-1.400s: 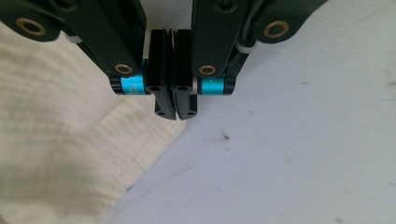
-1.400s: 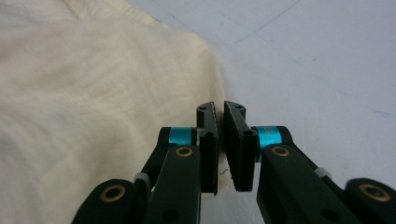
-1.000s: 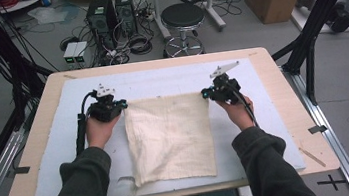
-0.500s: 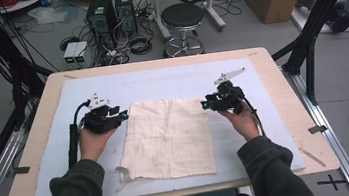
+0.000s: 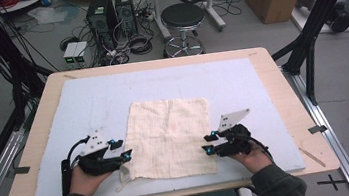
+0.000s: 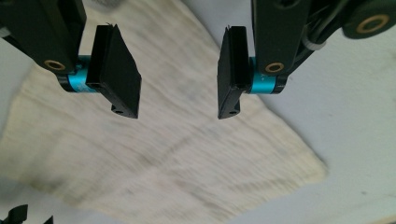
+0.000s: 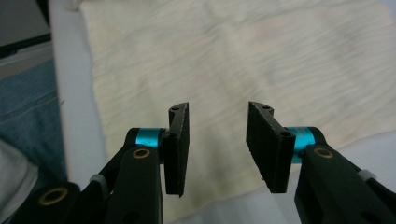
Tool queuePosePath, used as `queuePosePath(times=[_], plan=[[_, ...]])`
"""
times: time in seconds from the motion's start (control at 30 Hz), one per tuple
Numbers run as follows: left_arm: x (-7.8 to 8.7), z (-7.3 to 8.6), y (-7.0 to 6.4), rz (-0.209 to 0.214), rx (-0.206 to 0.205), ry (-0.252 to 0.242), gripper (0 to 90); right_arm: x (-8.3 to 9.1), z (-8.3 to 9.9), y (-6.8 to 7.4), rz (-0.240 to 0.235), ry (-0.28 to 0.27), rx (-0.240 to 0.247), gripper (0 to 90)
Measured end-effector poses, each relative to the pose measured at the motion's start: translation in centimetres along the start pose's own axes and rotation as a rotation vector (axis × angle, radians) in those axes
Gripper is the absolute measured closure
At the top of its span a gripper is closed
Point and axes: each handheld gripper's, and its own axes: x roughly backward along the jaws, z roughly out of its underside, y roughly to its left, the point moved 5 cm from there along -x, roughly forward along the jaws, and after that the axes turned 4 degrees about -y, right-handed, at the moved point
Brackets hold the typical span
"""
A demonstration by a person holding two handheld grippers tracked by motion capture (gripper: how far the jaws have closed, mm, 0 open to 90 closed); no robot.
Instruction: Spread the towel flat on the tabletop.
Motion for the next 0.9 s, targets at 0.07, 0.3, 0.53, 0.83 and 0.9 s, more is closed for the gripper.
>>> queuePosePath(times=[0.07,0.3,0.53,0.83,0.9], plan=[[0.0,0.6,-0.5,0.023,-0.009,0.018,48.2,-0.2,1.1,0.7,-0.020,0.030,0.004,57.8],[-0.9,2.3,-1.1,0.028,-0.060,0.118,48.4,-0.8,2.4,1.3,-0.017,0.112,0.061,59.4],[-1.2,2.8,-1.3,0.058,-0.065,0.142,59.9,-0.9,2.7,0.8,0.001,0.111,0.072,76.1],[-1.1,2.8,-2.3,0.098,-0.105,0.137,86.0,-0.6,2.7,0.4,-0.032,0.124,0.061,88.2],[-1.0,2.8,-2.4,0.110,-0.104,0.136,86.9,-0.4,2.7,0.3,-0.025,0.124,0.066,88.2]])
